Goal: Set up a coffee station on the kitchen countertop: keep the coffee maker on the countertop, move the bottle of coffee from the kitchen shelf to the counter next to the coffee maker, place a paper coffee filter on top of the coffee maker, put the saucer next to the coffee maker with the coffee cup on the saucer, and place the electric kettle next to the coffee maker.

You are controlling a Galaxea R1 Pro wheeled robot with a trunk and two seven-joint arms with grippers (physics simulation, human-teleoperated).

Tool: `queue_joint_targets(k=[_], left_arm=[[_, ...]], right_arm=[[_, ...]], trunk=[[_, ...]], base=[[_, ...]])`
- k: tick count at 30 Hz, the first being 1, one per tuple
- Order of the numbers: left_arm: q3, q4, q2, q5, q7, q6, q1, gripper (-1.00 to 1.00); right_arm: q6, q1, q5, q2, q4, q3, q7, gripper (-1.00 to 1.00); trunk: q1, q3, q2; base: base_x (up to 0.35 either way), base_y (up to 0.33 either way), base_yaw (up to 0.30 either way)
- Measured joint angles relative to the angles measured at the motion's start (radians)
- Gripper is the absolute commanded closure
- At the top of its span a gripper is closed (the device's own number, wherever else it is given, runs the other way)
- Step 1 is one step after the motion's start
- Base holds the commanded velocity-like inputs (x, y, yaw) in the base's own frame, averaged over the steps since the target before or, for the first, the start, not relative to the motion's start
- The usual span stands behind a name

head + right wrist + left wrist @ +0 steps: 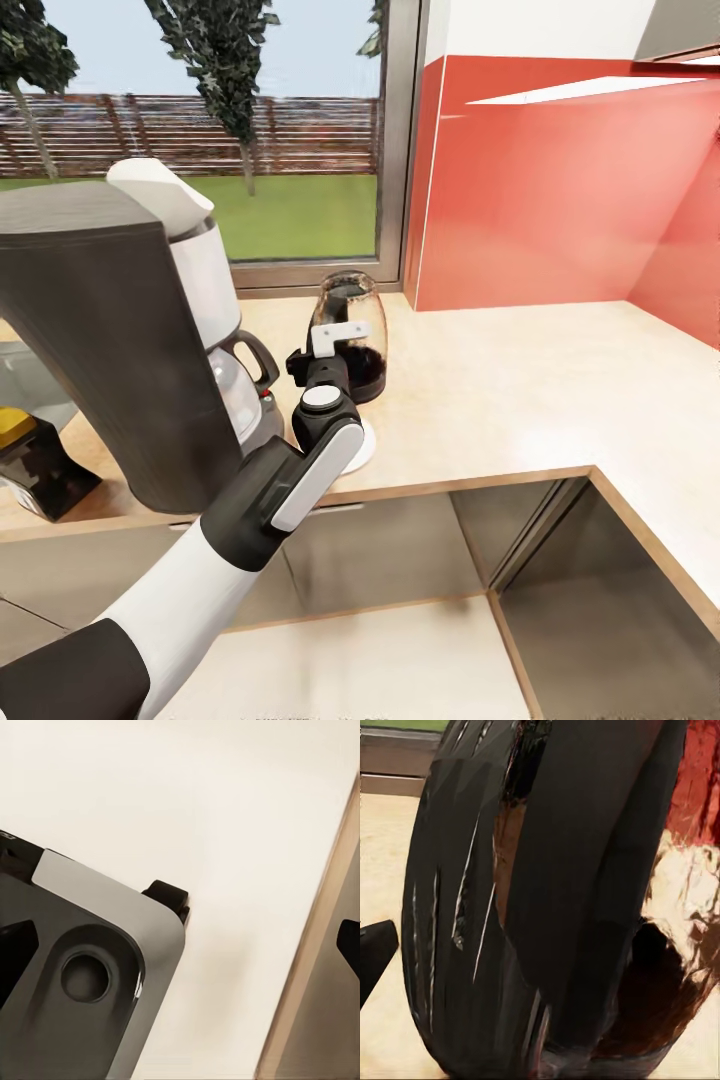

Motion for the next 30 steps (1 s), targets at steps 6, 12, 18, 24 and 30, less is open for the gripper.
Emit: queue_joint_targets(k=[6,12,18,24,30], left_arm=[[0.000,0.000,0.000,0.000,0.000,0.000,0.000,-1.00],[0.000,0.000,0.000,0.000,0.000,0.000,0.000,-1.00],[0.000,-0.001,0.000,0.000,0.000,0.000,0.000,-1.00],[0.000,-0.001,0.000,0.000,0.000,0.000,0.000,-1.00],[-0.001,-0.004,0.000,0.000,-0.001,0.000,0.000,-1.00]], right_arm=[[0.000,0.000,0.000,0.000,0.000,0.000,0.000,-1.00],[0.000,0.000,0.000,0.000,0.000,0.000,0.000,-1.00],[0.000,0.000,0.000,0.000,0.000,0.000,0.000,-1.00],[0.000,0.000,0.000,0.000,0.000,0.000,0.000,-1.00],[0.000,0.000,0.000,0.000,0.000,0.000,0.000,-1.00]], trunk=[[0.000,0.000,0.000],[0.000,0.000,0.000],[0.000,0.000,0.000],[0.000,0.000,0.000],[0.000,0.000,0.000]], base=[[-0.054,0.000,0.000],[-0.224,0.000,0.000],[-0.314,0.000,0.000],[-0.331,0.000,0.000],[-0.263,0.000,0.000]])
